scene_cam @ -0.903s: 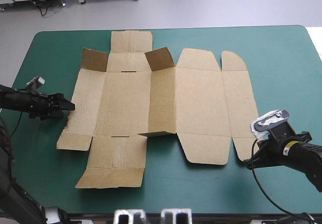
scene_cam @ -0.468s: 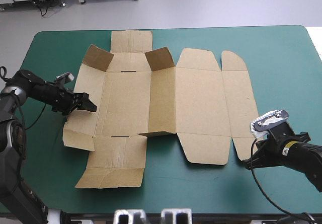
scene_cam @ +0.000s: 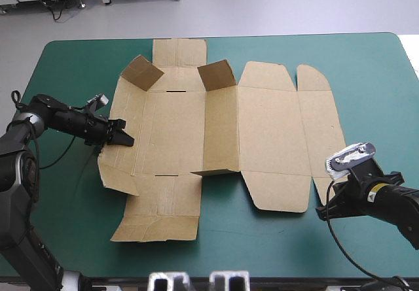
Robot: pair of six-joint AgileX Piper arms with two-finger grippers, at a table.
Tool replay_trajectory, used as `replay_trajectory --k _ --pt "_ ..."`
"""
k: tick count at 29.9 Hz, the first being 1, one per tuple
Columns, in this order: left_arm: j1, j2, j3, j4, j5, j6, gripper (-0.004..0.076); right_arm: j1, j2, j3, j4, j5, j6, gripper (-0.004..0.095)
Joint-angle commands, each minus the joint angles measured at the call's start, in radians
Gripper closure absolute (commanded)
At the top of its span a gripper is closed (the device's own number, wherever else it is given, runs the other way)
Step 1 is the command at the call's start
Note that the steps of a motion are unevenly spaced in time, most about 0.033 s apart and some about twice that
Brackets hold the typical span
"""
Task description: Fold the box
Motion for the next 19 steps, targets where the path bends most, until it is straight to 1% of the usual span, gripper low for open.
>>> replay_trajectory --k 1,7,9,12,14,16,19 --pt "-0.017 -0.074 -0.015 -0.139 0.092 0.077 0.0732 -0.002 -0.002 -0.027 0.008 -0.046 -0.007 0.0932" --pt "-0.073 -0.211 -0.015 -0.134 0.092 0.286 0.0732 -0.002 -0.002 -0.031 0.016 -0.077 -0.007 0.0932" --pt "-0.099 -0.265 -0.029 -0.095 0.092 0.309 0.0732 -0.002 -0.002 -0.043 0.040 -0.092 -0.012 0.0932" --pt "-0.146 -0.328 -0.083 -0.005 0.092 0.306 0.0732 -0.002 -0.002 -0.075 0.062 -0.110 -0.038 0.0932" --pt "-0.193 -0.371 -0.139 0.062 0.092 0.285 0.0734 -0.002 -0.002 -0.109 0.078 -0.121 -0.086 0.0932" --pt "-0.241 -0.407 -0.203 0.144 0.066 0.243 0.0734 -0.002 -0.002 -0.155 0.094 -0.134 -0.114 0.0932" --pt "-0.336 -0.447 -0.309 0.329 0.016 0.143 0.0734 -0.002 -0.002 -0.240 0.100 -0.147 -0.141 0.0932"
